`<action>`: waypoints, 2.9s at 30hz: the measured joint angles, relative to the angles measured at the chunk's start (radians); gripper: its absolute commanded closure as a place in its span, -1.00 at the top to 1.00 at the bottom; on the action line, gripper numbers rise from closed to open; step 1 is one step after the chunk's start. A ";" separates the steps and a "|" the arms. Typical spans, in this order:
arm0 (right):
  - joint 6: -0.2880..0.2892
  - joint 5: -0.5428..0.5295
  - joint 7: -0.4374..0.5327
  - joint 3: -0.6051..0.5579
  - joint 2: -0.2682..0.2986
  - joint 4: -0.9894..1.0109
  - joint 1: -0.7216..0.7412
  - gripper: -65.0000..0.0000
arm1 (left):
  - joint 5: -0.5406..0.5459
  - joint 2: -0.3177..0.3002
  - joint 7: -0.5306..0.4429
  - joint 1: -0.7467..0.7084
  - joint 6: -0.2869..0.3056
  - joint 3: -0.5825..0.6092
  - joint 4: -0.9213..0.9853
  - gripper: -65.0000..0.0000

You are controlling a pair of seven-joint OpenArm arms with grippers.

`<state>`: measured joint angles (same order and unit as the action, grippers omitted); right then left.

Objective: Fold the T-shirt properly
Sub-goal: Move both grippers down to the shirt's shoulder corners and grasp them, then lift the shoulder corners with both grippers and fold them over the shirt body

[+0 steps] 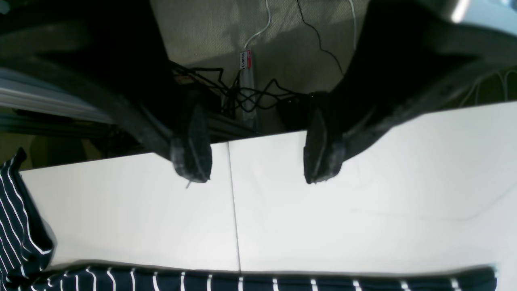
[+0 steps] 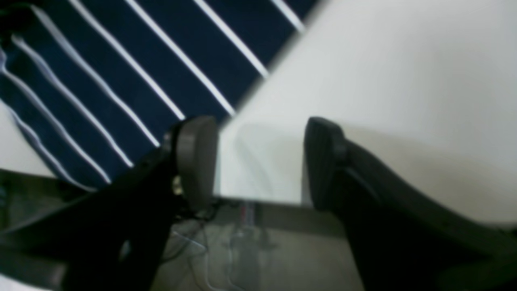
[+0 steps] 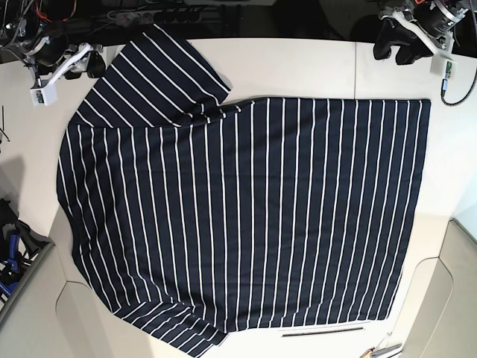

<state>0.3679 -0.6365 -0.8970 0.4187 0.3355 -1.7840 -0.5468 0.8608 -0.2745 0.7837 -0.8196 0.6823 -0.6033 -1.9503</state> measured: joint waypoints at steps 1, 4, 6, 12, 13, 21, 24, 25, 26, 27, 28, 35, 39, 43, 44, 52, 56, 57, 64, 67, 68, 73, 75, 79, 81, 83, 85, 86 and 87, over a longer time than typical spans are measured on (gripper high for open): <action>0.010 -0.012 0.006 0.000 0.000 0.018 0.011 0.07 | -0.002 0.000 0.000 0.000 0.000 0.000 0.000 0.20; 0.040 -0.068 0.010 0.002 0.000 0.063 0.029 0.07 | -0.018 -0.001 -0.007 0.000 0.000 0.000 0.000 0.21; 0.055 -0.082 0.017 0.002 -0.001 0.079 0.029 0.07 | -0.031 -0.011 -0.013 0.002 0.000 0.000 0.000 0.25; 0.114 -0.141 -0.004 0.005 -0.068 0.084 0.029 0.07 | -0.035 -0.052 -0.024 0.036 -0.027 0.000 0.000 0.39; 0.115 -0.151 -0.006 0.005 -0.079 0.084 0.029 0.07 | -0.039 -0.058 -0.024 0.042 -0.040 0.000 0.000 0.39; 0.116 -0.153 -0.009 -0.003 -0.117 0.084 0.029 0.07 | -0.061 -0.143 -0.034 0.136 -0.098 0.002 0.039 0.39; 0.116 -0.153 -0.010 -0.003 -0.117 0.084 0.029 0.07 | -0.066 -0.183 -0.029 0.198 -0.101 0.002 0.134 0.39; 0.116 -0.152 -0.009 -0.003 -0.117 0.084 0.029 0.07 | -0.066 -0.196 -0.030 0.222 -0.101 0.002 0.172 0.39; 0.116 -0.150 -0.009 -0.003 -0.117 0.084 0.029 0.07 | -0.065 -0.209 -0.030 0.249 -0.101 0.002 0.209 0.39; 0.116 -0.149 -0.010 -0.003 -0.117 0.083 0.029 0.07 | -0.062 -0.220 -0.031 0.277 -0.103 0.002 0.246 0.39; 0.116 -0.148 -0.010 -0.003 -0.117 0.084 0.029 0.07 | -0.047 -0.232 -0.032 0.301 -0.104 0.002 0.282 0.39; 0.116 -0.148 -0.009 -0.004 -0.117 0.084 0.029 0.07 | -0.019 -0.264 -0.028 0.367 -0.090 0.002 0.480 0.39; 0.116 -0.148 -0.009 -0.004 -0.117 0.084 0.029 0.07 | 0.023 -0.271 -0.040 0.378 -0.068 0.002 0.549 0.39; 0.116 -0.148 -0.009 -0.004 -0.117 0.083 0.029 0.07 | 0.047 -0.271 -0.045 0.382 -0.049 0.002 0.576 0.39; 0.116 -0.148 -0.010 -0.004 -0.117 0.084 0.029 0.07 | 0.047 -0.271 -0.048 0.382 -0.048 0.002 0.576 0.39; 0.116 -0.153 -0.010 -0.004 -0.122 0.084 0.029 0.07 | 0.059 -0.276 -0.057 0.383 0.008 0.102 0.576 0.39; 0.116 -0.157 -0.017 -0.004 -0.150 0.083 0.029 0.07 | 0.065 -0.277 -0.064 0.385 0.012 0.123 0.574 0.39; 0.116 -0.157 -0.017 -0.004 -0.155 0.083 0.029 0.07 | 0.065 -0.277 -0.064 0.385 0.014 0.124 0.574 0.39; 0.118 -0.160 -0.019 -0.004 -0.161 0.084 0.029 -0.17 | 0.062 -0.277 -0.077 0.385 0.014 0.125 0.575 0.10; 0.114 -0.153 -0.029 -0.004 -0.161 0.086 0.029 -0.64 | 0.053 -0.276 -0.077 0.385 0.013 0.127 0.576 -0.53; 0.114 -0.151 -0.031 -0.004 -0.161 0.087 0.029 -0.80 | 0.051 -0.275 -0.078 0.383 0.013 0.128 0.576 -0.68; 0.171 -0.126 -0.025 -0.005 -0.164 0.089 0.029 -1.00 | 0.048 -0.274 -0.128 0.382 0.011 0.131 0.576 -1.00; 0.171 -0.134 -0.025 -0.003 -0.164 0.089 0.029 -1.00 | 0.047 -0.274 -0.128 0.383 0.011 0.131 0.576 -1.00; 0.171 -0.167 -0.051 0.013 -0.164 0.077 0.029 -1.00 | 0.047 -0.274 -0.128 0.386 0.011 0.131 0.576 -1.00; 0.171 -0.174 -0.074 0.038 -0.170 0.053 0.024 -1.00 | 0.037 -0.269 -0.126 0.386 0.011 0.111 0.567 -1.00; 0.171 -0.204 -0.097 0.080 -0.186 0.016 0.024 -1.00 | 0.035 -0.266 -0.119 0.385 0.011 0.076 0.551 -1.00; 0.189 -0.258 -0.111 0.127 -0.208 -0.028 0.024 -1.00 | 0.034 -0.268 -0.119 0.385 0.010 0.048 0.531 -1.00; 0.198 -0.295 -0.119 0.142 -0.215 -0.045 0.026 -1.00 | 0.039 -0.270 -0.119 0.385 0.010 0.043 0.519 -1.00; 0.205 -0.309 -0.120 0.151 -0.217 -0.062 0.026 -1.00 | 0.053 -0.272 -0.119 0.385 0.010 0.042 0.509 -1.00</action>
<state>0.5728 -0.9459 -1.0172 0.5701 0.1184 -1.8458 -0.5209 0.9134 -0.5465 0.6643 -0.4343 0.6918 -0.5610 -1.4418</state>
